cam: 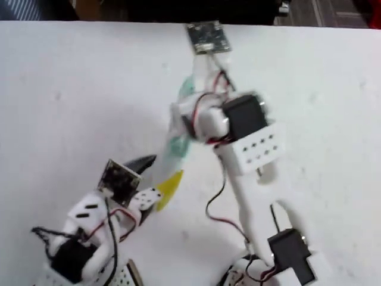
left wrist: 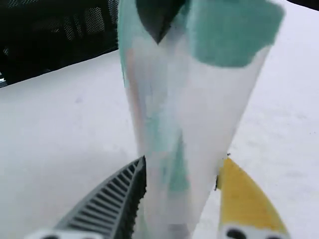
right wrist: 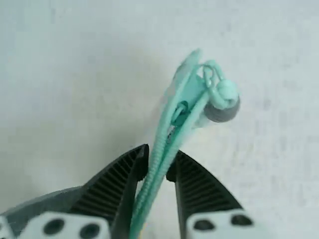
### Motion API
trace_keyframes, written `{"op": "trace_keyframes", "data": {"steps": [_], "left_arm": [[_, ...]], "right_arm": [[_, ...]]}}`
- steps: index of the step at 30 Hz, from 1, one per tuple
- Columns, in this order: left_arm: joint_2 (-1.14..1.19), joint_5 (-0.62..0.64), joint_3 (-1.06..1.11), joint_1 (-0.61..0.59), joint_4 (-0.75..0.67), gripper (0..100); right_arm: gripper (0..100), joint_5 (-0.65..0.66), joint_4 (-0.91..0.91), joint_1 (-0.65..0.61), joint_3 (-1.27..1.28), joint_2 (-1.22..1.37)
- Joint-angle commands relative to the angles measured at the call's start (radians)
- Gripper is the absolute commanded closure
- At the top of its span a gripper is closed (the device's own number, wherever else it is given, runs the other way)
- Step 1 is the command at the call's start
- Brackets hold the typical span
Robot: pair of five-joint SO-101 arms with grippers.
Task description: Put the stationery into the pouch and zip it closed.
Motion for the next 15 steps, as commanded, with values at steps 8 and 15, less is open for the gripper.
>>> {"op": "trace_keyframes", "data": {"steps": [8,15], "left_arm": [[-0.012,-0.005,-0.183,-0.051,0.129,74],[-0.012,-0.003,-0.077,-0.213,-0.029,74]], "right_arm": [[98.2,0.798,0.027,0.077,-0.218,-0.113],[98.2,1.278,0.031,0.061,0.115,-0.355]]}}
